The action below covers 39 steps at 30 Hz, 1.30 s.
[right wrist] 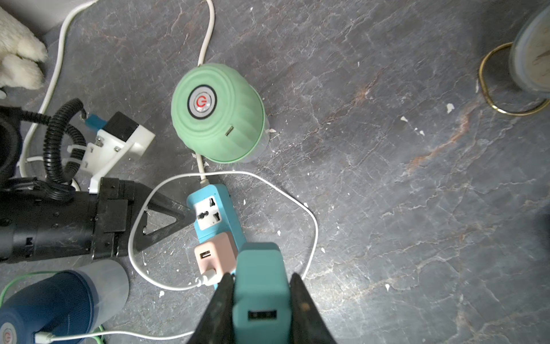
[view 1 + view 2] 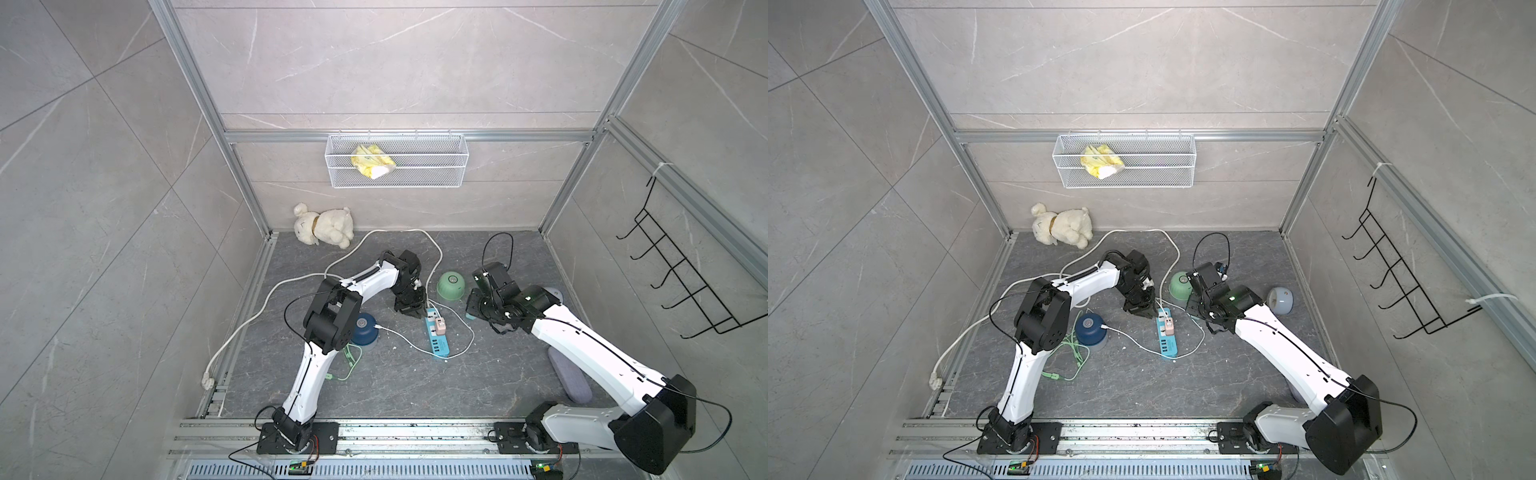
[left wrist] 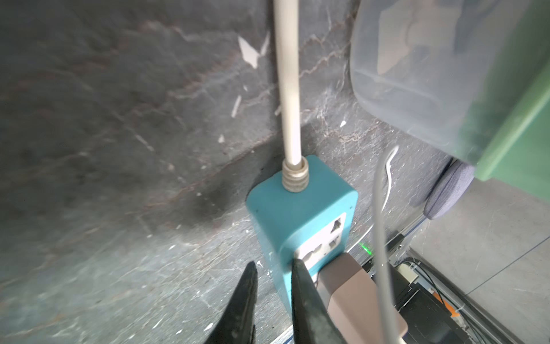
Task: Charge the cordless meat grinders
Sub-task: Move the socket to the center of the board, then insert the plug into the socket.
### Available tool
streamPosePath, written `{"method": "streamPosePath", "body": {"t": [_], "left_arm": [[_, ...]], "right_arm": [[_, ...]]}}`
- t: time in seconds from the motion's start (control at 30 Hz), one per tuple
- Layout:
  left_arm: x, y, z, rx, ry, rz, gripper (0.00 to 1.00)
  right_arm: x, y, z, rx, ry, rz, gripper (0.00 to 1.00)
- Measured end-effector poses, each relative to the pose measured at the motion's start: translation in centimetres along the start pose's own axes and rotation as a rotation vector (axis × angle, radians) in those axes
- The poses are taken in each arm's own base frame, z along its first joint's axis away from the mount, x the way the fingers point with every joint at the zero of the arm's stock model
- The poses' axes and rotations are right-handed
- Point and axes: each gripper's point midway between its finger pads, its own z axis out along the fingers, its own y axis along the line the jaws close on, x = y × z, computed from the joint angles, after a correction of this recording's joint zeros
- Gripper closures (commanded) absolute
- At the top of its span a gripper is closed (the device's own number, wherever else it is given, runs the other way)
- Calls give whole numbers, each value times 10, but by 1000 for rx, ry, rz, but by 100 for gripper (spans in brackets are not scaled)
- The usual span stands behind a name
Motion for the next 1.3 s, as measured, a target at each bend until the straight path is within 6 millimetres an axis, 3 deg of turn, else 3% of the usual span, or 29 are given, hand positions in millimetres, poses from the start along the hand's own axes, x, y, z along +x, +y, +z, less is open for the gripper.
{"method": "streamPosePath", "body": {"t": [0.2, 0.37, 0.67, 0.87, 1.0, 1.3], "left_arm": [[1, 11, -9, -59, -78, 24, 74], [0, 26, -43, -130, -217, 2, 73], [-10, 53, -142, -198, -604, -42, 71], [-1, 99, -215, -259, -847, -126, 70], [13, 128, -247, -280, -955, -193, 70], [37, 146, -260, -288, -1053, -236, 68]], "right_arm": [[-2, 10, 16, 0, 52, -103, 100], [-21, 38, 24, -64, 45, -215, 100], [-31, 61, 50, -134, -19, -395, 100], [-31, 73, 65, -166, -32, -428, 100], [-20, 76, 75, -175, 11, -447, 100], [7, 73, 88, -173, 141, -483, 100]]}}
